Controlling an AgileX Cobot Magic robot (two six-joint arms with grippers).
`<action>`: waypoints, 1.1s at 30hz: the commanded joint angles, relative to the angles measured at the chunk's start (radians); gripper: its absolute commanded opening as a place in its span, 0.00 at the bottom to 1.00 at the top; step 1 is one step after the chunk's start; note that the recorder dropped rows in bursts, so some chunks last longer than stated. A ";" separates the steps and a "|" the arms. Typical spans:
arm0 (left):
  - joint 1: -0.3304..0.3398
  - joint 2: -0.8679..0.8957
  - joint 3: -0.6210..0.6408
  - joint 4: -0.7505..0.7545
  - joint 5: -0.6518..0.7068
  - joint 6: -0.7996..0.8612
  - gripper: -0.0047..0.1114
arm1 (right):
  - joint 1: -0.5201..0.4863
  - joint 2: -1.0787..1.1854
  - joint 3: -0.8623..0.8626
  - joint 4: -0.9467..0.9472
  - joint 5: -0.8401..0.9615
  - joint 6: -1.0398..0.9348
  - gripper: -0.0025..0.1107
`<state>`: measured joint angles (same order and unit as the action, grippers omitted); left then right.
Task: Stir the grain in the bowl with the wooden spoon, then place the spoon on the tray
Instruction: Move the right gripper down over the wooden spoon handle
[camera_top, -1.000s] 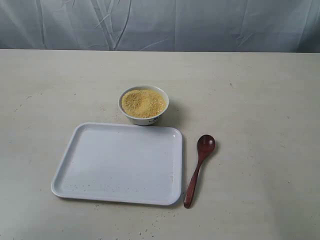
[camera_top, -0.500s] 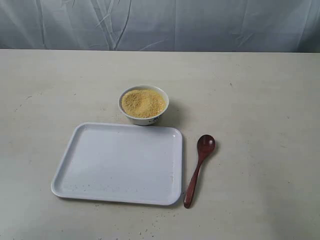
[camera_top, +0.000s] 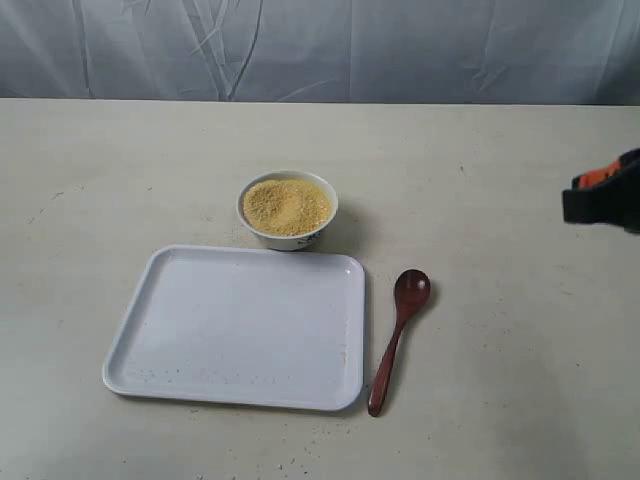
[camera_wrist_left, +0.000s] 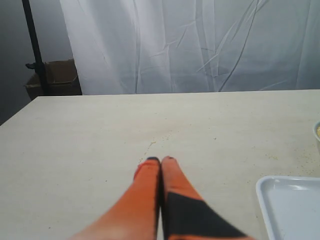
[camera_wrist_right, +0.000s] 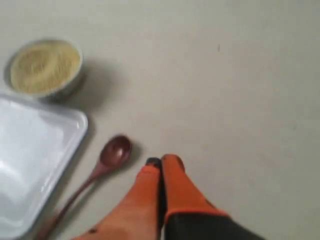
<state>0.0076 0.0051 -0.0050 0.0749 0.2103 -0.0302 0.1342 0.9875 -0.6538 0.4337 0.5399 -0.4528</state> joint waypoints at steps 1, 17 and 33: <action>0.001 -0.005 0.005 -0.003 -0.005 -0.003 0.04 | -0.003 0.149 -0.033 -0.150 0.172 0.107 0.01; 0.001 -0.005 0.005 -0.003 -0.005 -0.003 0.04 | 0.262 0.519 -0.238 -0.525 0.395 0.665 0.01; 0.001 -0.005 0.005 -0.003 -0.003 -0.003 0.04 | 0.592 0.648 -0.238 -0.575 0.017 1.349 0.01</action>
<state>0.0076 0.0051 -0.0050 0.0749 0.2103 -0.0302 0.6840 1.6348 -0.8881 0.0288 0.5595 0.6960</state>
